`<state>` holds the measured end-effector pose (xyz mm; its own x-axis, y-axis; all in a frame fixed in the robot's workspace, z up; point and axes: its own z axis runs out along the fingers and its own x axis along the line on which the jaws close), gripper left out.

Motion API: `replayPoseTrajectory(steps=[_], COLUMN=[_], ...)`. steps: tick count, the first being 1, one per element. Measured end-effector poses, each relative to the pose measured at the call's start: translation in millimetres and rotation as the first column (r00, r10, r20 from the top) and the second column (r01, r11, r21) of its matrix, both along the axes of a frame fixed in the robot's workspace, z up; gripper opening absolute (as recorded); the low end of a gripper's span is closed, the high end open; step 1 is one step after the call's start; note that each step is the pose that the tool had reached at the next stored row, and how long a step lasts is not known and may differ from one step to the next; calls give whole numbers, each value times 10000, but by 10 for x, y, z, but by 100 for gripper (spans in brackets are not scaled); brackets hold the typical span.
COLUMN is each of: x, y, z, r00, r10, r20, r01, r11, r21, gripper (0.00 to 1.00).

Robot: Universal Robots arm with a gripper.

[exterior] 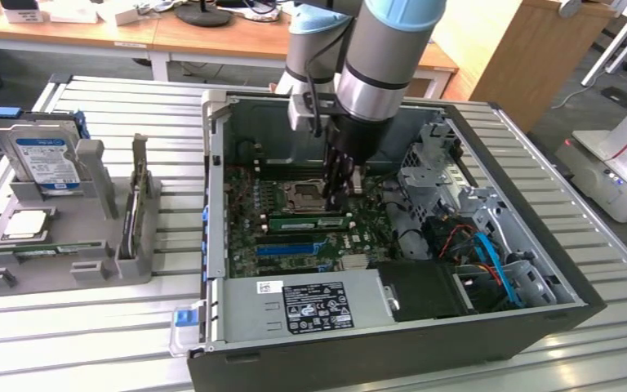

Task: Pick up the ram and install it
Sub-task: 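Insert the ram into the slot, then press down the ram until it locks into place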

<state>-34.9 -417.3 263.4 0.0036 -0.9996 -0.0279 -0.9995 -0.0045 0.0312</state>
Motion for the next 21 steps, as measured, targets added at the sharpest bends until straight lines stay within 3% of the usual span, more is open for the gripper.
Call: replayPoseTrajectory(steps=[21], x=[0], y=[0], z=[13], r00=[10000], r10=[0], r20=[0], r01=[0], r11=[10000], r21=[0], gripper=[29])
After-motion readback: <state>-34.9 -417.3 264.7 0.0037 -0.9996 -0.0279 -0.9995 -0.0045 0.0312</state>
